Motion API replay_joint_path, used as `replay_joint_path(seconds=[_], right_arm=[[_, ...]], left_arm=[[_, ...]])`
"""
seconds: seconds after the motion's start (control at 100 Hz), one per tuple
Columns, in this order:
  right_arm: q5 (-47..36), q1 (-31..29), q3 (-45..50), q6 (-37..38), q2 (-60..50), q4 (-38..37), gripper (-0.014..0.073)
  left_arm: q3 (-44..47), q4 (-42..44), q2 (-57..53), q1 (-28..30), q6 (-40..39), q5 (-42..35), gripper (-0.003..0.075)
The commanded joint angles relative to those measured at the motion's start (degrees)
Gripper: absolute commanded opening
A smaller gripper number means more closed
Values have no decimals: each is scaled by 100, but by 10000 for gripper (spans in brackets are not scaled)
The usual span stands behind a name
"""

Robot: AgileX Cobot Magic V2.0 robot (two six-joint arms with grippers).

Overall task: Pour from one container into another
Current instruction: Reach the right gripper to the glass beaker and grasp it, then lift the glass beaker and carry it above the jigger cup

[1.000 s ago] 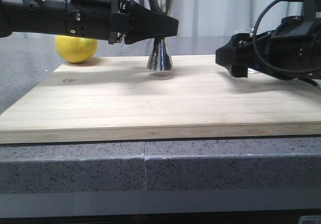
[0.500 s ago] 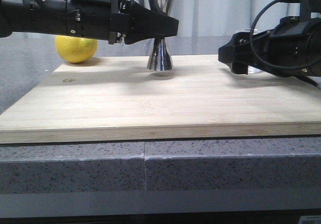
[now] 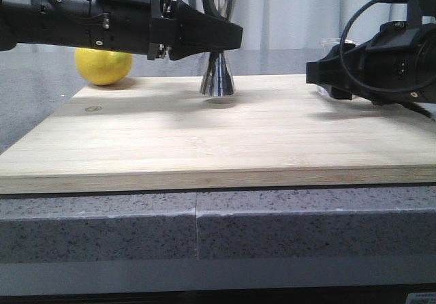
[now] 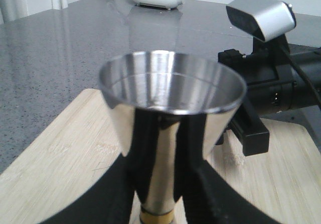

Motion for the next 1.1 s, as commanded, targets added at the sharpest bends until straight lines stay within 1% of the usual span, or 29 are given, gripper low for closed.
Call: replay_joint_path(seconds=[0.0, 0.07, 0.13, 0.3, 0.4, 0.7, 0.79, 0.91, 1.09], right_arm=[[-228, -25, -141, 10, -419, -90, 278], [-148, -25, -141, 10, -629, -90, 278], [40, -25, -190, 10, -839, -263, 278], [1576, -14, -740, 10, -1329, -899, 277], [2223, 47, -1117, 10, -1513, -1143, 278], [4173, 700, -2418, 10, -1659, -1993, 278], [4547, 828, -2737, 10, -1659, -2155, 277], [4796, 965, -3053, 10, -1659, -2475, 278], [5032, 1301, -3343, 10, -1623, -3243, 277]], left_arm=[[-175, -491, -279, -46, -32, 699, 194], [-175, -491, -279, -46, -32, 699, 194], [-175, -491, -279, -46, -32, 699, 194], [-175, -491, -279, -46, -32, 699, 185], [-175, -491, -279, -46, -32, 699, 185], [-175, -491, -279, -46, -32, 699, 185], [-175, -491, -279, -46, -32, 699, 185], [-175, -491, -279, -46, -32, 699, 185], [-175, -491, -279, -46, -32, 699, 185]])
